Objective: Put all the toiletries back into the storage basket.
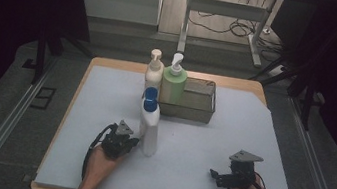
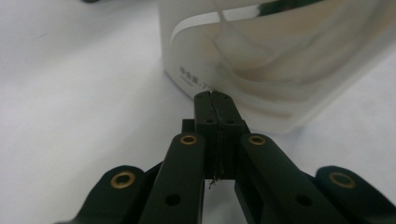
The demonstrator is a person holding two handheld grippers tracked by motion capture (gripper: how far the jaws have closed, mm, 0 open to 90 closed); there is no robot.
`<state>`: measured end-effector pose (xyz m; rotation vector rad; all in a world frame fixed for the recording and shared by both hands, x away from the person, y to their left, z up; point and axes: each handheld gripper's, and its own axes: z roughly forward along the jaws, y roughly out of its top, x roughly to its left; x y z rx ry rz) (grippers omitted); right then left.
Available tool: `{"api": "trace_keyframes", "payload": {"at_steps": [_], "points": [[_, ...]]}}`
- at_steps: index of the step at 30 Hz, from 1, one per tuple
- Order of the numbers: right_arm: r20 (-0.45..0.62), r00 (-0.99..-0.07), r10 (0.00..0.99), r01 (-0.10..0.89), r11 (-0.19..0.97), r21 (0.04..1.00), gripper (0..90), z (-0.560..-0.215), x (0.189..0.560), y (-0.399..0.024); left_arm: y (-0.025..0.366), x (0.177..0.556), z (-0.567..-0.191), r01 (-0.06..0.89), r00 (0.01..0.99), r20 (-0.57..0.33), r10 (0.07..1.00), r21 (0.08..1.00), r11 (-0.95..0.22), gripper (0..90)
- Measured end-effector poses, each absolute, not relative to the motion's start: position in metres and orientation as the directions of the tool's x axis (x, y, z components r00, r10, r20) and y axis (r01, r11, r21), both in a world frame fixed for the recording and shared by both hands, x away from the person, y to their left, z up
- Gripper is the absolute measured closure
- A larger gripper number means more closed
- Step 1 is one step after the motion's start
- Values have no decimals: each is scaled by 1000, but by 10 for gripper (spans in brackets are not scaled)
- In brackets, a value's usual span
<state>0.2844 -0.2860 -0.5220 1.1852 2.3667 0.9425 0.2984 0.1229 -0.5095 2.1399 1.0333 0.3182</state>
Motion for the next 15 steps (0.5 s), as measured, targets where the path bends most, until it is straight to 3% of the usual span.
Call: {"api": "trace_keyframes", "payload": {"at_steps": [15], "points": [[3,-599,800,586,436,683,0,-522,285,-286,99,297,-510,545,700,-92,708,710,-446,895]]}}
